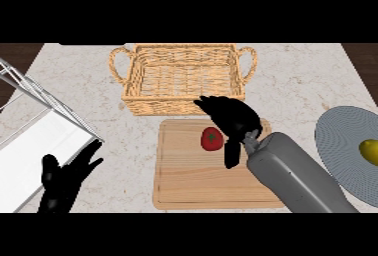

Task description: Pick the tomato from the cutting board and place it in the basket

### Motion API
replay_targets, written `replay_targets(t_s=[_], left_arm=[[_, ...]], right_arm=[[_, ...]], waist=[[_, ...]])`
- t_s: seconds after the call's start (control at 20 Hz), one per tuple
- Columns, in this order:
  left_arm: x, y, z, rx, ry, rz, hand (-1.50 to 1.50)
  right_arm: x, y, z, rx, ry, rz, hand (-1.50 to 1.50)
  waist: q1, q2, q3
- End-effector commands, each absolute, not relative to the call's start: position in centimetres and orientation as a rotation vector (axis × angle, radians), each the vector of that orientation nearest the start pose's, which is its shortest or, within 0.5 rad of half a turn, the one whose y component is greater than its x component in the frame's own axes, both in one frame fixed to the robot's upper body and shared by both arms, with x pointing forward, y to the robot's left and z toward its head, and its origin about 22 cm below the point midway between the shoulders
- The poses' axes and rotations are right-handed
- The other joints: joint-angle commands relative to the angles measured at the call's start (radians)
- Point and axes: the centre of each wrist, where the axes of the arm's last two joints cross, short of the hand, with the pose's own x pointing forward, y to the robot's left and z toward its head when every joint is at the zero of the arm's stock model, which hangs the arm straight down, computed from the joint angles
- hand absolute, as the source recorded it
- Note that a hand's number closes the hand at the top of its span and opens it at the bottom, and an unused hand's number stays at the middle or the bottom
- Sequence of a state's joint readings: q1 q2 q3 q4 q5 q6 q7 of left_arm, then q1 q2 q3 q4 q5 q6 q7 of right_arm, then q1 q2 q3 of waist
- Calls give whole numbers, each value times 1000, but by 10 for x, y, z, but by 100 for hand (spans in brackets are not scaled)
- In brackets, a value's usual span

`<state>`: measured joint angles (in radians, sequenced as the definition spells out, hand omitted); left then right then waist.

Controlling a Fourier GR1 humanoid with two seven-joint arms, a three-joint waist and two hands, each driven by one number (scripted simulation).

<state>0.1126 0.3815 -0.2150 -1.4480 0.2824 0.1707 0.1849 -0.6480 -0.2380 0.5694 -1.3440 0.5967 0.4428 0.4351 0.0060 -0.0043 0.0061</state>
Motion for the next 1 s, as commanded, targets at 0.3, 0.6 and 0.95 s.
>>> replay_targets(t_s=[0.3, 0.6, 0.95], left_arm=[[196, 293, -55, 156, -1012, -33, 0], [196, 306, -52, 163, -1009, -32, 0], [202, 292, -54, 149, -1006, -27, 0]], right_arm=[[339, -103, 60, -494, -1191, 1586, -150], [326, -79, 43, -540, -1080, 1632, -150], [320, -82, 28, -518, -1075, 1637, -150]], waist=[[2, 6, -6], [1, 6, -6], [-3, 5, -6]])
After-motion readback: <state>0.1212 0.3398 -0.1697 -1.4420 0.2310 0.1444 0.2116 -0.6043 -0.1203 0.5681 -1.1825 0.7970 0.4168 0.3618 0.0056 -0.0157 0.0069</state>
